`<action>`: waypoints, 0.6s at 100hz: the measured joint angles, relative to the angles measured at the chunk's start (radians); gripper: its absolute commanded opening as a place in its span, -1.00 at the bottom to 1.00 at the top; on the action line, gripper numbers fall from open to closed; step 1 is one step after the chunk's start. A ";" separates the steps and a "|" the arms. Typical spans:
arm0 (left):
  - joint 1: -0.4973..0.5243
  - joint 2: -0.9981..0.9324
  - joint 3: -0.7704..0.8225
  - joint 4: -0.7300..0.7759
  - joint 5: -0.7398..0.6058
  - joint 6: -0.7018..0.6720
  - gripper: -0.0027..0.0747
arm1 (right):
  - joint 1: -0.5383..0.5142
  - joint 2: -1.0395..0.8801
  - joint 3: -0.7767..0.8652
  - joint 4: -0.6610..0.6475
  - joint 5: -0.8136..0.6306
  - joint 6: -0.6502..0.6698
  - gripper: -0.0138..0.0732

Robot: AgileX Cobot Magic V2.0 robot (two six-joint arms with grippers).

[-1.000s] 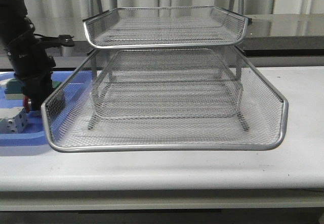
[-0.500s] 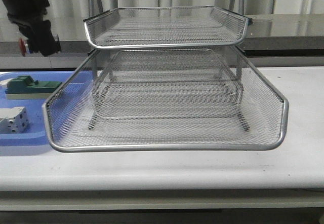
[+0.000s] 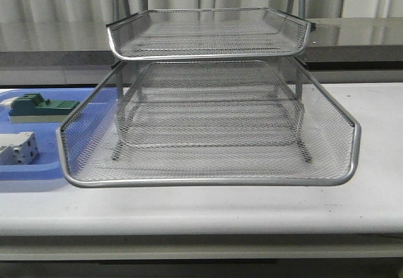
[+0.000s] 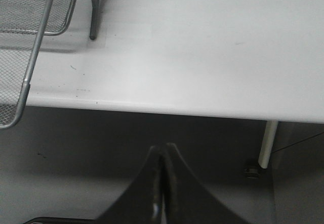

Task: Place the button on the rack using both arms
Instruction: 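Lift the switch and carry it with the left gripper into the pulled-out tier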

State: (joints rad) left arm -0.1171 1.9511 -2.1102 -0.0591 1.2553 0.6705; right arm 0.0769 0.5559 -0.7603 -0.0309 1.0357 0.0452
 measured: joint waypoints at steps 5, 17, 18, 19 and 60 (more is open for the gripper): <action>-0.025 -0.033 0.038 0.000 0.001 -0.002 -0.98 | 0.000 0.000 0.000 0.000 0.000 0.000 -0.84; -0.085 -0.117 0.131 0.000 0.002 -0.006 -0.98 | 0.000 0.000 0.000 0.000 0.000 0.000 -0.84; -0.089 -0.121 0.141 0.000 0.002 -0.008 -0.98 | 0.000 0.000 0.000 0.000 0.000 0.000 -0.84; -0.097 -0.125 0.146 0.000 0.002 -0.007 -0.98 | 0.000 0.000 0.000 0.000 0.000 0.000 -0.84; -0.423 -0.250 0.305 -0.028 0.005 -0.007 -0.98 | 0.000 0.000 0.000 0.000 0.000 0.000 -0.84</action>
State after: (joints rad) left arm -0.5401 1.7010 -1.8056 -0.0870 1.2602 0.6632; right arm 0.0769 0.5559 -0.7603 -0.0309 1.0357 0.0452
